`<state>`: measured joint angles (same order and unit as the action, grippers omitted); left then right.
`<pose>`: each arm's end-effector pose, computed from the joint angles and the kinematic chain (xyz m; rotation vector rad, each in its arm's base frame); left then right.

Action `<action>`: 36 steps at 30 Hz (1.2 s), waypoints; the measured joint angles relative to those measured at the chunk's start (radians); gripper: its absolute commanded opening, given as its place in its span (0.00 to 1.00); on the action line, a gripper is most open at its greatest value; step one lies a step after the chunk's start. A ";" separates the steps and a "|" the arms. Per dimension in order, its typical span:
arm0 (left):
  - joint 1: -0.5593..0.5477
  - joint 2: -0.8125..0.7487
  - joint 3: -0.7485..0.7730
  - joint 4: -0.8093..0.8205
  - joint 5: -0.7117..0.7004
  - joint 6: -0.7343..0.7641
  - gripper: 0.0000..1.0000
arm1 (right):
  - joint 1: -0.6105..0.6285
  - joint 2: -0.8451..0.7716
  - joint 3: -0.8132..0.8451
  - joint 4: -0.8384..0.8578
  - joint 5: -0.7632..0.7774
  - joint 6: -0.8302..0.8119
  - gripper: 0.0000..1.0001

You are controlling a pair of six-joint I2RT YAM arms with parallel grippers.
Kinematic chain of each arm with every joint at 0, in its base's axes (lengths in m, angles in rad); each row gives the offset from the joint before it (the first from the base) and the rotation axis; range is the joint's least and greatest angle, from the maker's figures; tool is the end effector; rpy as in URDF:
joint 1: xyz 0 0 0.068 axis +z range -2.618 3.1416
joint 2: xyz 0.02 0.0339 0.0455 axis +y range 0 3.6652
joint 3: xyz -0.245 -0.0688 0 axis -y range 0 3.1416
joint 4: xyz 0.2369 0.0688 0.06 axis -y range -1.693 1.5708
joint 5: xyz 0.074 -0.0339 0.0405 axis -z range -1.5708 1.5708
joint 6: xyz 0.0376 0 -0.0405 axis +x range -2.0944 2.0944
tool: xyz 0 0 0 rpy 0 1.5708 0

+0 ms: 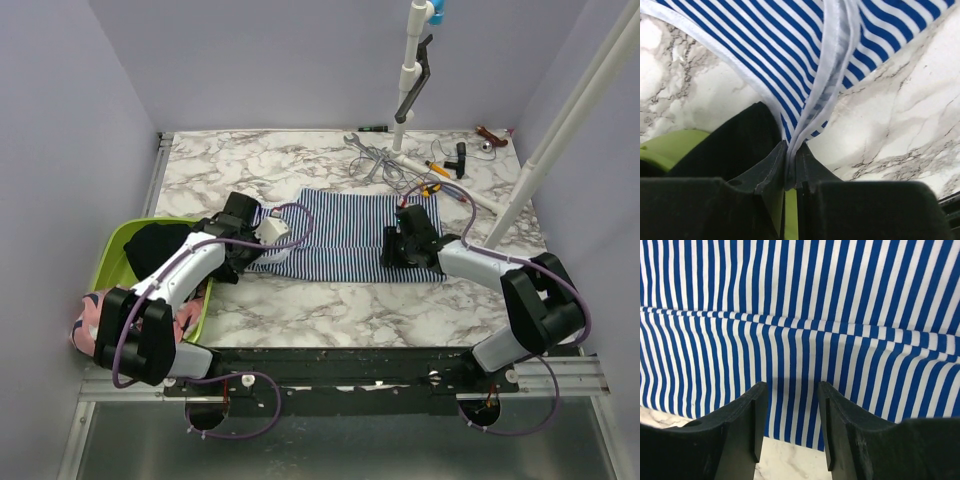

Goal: Fold and stack the mixed laundry pile
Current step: Fold the tank top at the center of the board.

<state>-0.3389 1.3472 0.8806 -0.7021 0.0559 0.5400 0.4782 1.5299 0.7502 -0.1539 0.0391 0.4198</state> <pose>0.2331 -0.0844 0.1968 1.1781 2.4694 -0.0201 0.2555 0.1308 0.1447 -0.0576 2.5322 0.3180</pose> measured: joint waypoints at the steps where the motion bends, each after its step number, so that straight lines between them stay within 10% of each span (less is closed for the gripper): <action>1: 0.013 0.005 0.015 -0.008 0.008 0.003 0.17 | 0.000 0.003 0.005 -0.003 0.007 0.008 0.51; 14: 0.115 0.249 0.123 -0.018 0.018 0.005 0.56 | 0.004 -0.006 0.033 -0.085 0.155 0.041 0.56; 25: 0.123 0.154 0.128 -0.020 -0.082 -0.005 0.61 | -0.006 -0.224 0.080 -0.230 0.306 0.015 0.64; 36: 0.033 -0.141 0.154 -0.055 0.081 0.038 0.51 | -0.014 -0.367 0.113 -0.150 -0.122 -0.802 0.70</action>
<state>-0.3058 1.2064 1.0351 -0.7570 0.1368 0.5781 0.4637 1.1625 0.8631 -0.3042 -0.0826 -0.3824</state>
